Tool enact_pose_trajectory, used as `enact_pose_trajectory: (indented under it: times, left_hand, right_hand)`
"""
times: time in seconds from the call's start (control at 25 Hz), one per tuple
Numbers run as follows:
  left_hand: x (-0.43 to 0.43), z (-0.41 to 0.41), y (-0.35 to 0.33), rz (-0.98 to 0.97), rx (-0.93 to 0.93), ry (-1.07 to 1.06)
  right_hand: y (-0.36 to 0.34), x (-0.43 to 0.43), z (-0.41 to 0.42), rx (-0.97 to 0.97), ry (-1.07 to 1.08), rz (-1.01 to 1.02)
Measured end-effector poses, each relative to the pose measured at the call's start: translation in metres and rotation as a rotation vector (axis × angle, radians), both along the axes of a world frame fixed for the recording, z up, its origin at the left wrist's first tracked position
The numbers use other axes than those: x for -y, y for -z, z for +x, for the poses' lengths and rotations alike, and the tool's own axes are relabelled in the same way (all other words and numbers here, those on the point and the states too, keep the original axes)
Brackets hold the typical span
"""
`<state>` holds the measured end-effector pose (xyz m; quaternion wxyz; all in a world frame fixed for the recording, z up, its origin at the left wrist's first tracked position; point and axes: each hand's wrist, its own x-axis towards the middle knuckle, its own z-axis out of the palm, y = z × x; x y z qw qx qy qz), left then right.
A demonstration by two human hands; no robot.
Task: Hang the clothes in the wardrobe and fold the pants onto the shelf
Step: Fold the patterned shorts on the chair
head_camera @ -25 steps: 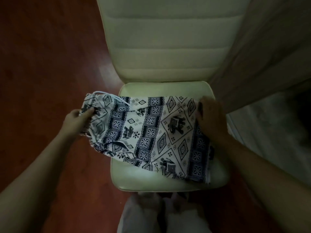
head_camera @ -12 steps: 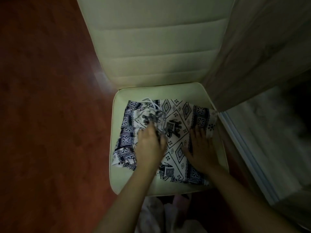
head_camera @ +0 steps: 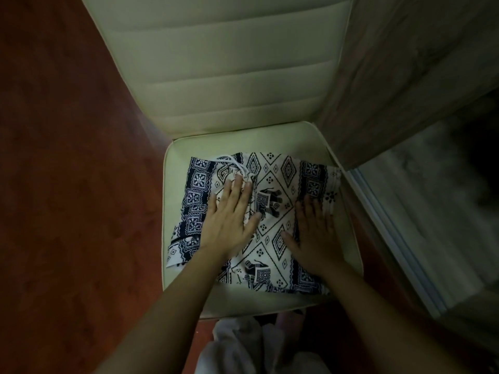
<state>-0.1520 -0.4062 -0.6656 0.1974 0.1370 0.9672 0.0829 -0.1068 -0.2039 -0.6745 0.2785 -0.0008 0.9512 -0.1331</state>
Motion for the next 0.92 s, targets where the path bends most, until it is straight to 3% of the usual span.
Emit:
enact_pose_trajectory:
  times: [0.16,0.28,0.36,0.44,0.56,0.76,0.84,0.92]
  left_hand:
    - [0.0,-0.008,0.002,0.002,0.066,0.002]
    - [0.009,-0.013,-0.021,0.239,0.097,-0.018]
    - [0.026,-0.017,-0.038,0.383,-0.073,-0.222]
    - [0.052,-0.019,-0.046,0.305,-0.176,-0.535]
    - [0.072,-0.014,-0.041,0.386,0.196,-0.782]
    - [0.07,-0.026,-0.04,0.589,0.43,-0.911]
    - [0.07,-0.034,-0.049,0.521,0.384,-0.855]
    - [0.069,-0.041,-0.063,0.319,0.213,-0.668]
  right_hand:
    - [0.002,0.0,-0.002,0.0,0.007,0.001]
    - [-0.001,0.001,0.002,-0.015,0.008,-0.014]
    - [-0.006,-0.001,0.004,-0.078,0.051,-0.056]
    - [-0.009,-0.006,0.007,-0.161,0.14,-0.069]
    - [-0.008,-0.011,0.007,-0.168,0.214,-0.107]
    - [-0.003,-0.013,0.011,-0.154,0.22,-0.185]
    - [-0.007,-0.014,0.012,-0.142,0.227,-0.236]
    - [-0.013,-0.014,0.009,-0.118,0.24,-0.347]
